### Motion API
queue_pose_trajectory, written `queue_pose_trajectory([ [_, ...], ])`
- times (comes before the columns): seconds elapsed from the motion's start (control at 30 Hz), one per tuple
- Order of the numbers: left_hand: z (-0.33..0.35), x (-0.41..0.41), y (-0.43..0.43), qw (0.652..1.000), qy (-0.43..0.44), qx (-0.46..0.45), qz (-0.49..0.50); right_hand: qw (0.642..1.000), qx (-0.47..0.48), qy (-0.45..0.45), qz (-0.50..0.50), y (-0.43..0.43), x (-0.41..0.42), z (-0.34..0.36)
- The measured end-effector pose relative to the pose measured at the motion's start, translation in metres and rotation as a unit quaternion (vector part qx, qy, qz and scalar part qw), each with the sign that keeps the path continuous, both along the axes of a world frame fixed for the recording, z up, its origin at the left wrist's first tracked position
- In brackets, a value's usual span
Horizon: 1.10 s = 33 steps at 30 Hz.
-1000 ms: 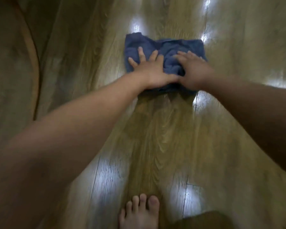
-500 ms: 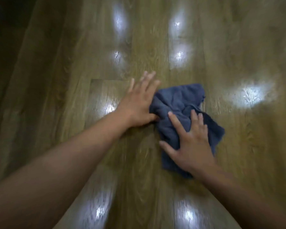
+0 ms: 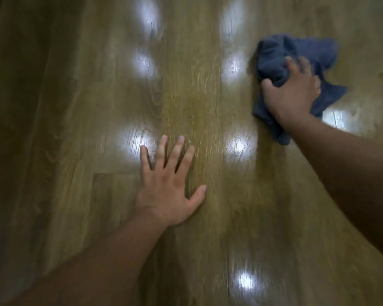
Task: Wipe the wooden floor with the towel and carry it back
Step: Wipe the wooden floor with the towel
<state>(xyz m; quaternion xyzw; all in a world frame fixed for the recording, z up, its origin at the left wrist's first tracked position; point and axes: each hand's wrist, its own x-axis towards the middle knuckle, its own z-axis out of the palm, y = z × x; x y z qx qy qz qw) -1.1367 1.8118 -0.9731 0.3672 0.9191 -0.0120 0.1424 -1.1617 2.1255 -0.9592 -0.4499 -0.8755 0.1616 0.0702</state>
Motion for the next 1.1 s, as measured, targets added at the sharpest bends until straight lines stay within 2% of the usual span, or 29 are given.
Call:
queue_pose_trajectory([
  [0.07,0.004,-0.002,0.001,1.0,-0.018,-0.006,-0.002,0.997,0.01,0.039,0.059,-0.055,-0.002,-0.003],
  [0.17,0.006,-0.002,0.003,1.0,-0.027,0.007,-0.01,0.952,0.027,0.071,0.296,-0.133,0.006,-0.007],
  [0.23,0.004,-0.003,0.004,1.0,-0.013,0.009,-0.018,0.923,0.011,0.072,0.377,-0.126,0.009,-0.011],
  [0.27,0.002,-0.004,0.003,1.0,-0.008,0.015,-0.018,0.924,0.011,0.076,0.373,-0.106,0.012,-0.013],
  [0.33,0.003,-0.004,0.002,1.0,-0.004,0.024,-0.019,0.948,0.039,0.088,0.303,-0.051,0.031,-0.008],
  [0.4,0.002,-0.005,0.001,0.999,0.0,0.029,-0.02,0.982,0.056,0.072,0.165,0.006,0.068,-0.004],
  [0.47,-0.001,-0.004,0.001,0.999,-0.006,0.035,-0.02,0.997,0.055,-0.048,0.016,0.116,0.167,-0.058],
  [0.5,-0.001,-0.005,0.0,0.999,-0.006,0.035,-0.019,0.997,0.037,-0.06,-0.033,0.158,0.221,-0.07],
  [0.53,-0.002,-0.006,0.0,0.999,-0.002,0.033,-0.021,0.995,0.021,-0.018,-0.091,0.185,0.272,-0.077],
  [0.57,-0.002,-0.006,0.001,0.999,-0.007,0.029,-0.024,0.992,0.012,0.03,-0.126,0.178,0.302,-0.076],
  [0.6,-0.003,-0.006,0.001,0.999,-0.008,0.032,-0.027,0.985,0.039,0.021,-0.169,0.128,0.3,-0.068],
  [0.7,-0.003,-0.007,0.0,0.999,-0.013,0.034,-0.027,0.971,0.045,-0.084,-0.219,-0.033,0.226,-0.008],
  [0.73,-0.005,-0.006,-0.001,0.999,-0.011,0.039,-0.026,0.961,0.051,-0.129,-0.24,-0.047,0.229,0.004],
  [0.83,-0.004,-0.008,0.002,0.999,-0.013,0.035,-0.025,0.957,0.02,-0.145,-0.249,-0.033,0.244,-0.004],
  [0.93,-0.002,0.0,0.004,0.999,-0.002,0.036,-0.011,0.963,0.034,-0.15,-0.222,-0.032,0.261,-0.003],
  [1.1,0.001,0.005,0.003,0.999,0.019,0.034,0.012,0.983,0.055,-0.087,-0.155,-0.031,0.263,-0.006],
])
